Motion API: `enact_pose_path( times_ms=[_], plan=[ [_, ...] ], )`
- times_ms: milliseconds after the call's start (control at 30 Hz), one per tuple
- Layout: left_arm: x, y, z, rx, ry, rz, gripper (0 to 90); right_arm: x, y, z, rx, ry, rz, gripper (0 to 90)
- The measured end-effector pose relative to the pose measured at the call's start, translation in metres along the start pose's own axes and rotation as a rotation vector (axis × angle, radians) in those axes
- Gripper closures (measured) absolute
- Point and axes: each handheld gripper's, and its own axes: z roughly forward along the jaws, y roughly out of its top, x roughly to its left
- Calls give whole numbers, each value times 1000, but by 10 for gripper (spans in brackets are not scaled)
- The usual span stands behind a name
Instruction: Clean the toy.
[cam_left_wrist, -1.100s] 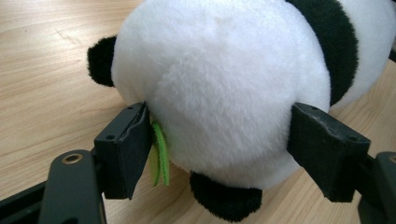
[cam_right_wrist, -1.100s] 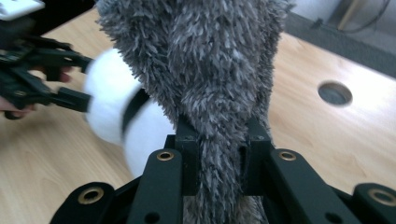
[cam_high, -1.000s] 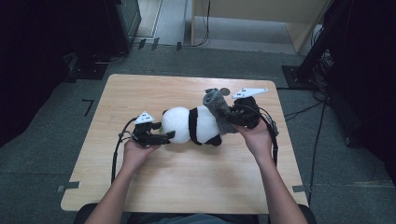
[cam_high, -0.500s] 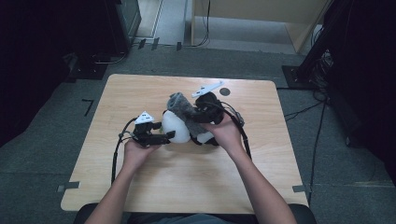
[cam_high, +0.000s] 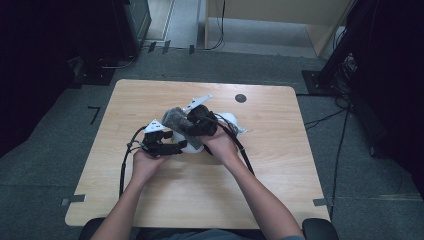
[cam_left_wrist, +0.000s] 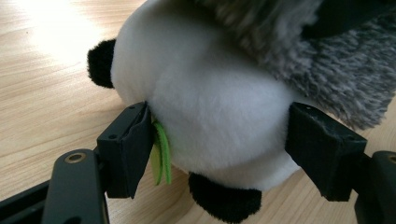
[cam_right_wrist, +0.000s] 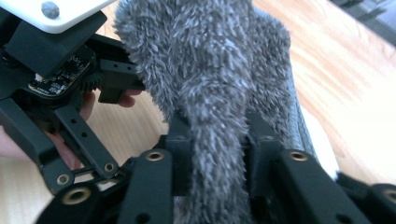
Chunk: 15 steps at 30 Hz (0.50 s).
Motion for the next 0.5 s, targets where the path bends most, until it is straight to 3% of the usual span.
enact_pose_path(
  times_ms=[167,367,467,500],
  plan=[
    [-1,0,0,-3,2,-3,253,4,-2,5,-47,-24,-49,611],
    [-1,0,0,-4,7,-3,263,12,-7,11,-82,-63,-94,720],
    [-3,1,-1,2,10,-14,320,13,-7,9,-78,-18,-88,744],
    [-4,1,-1,2,14,-11,337,14,-7,9,-64,-25,-92,746]
  ],
)
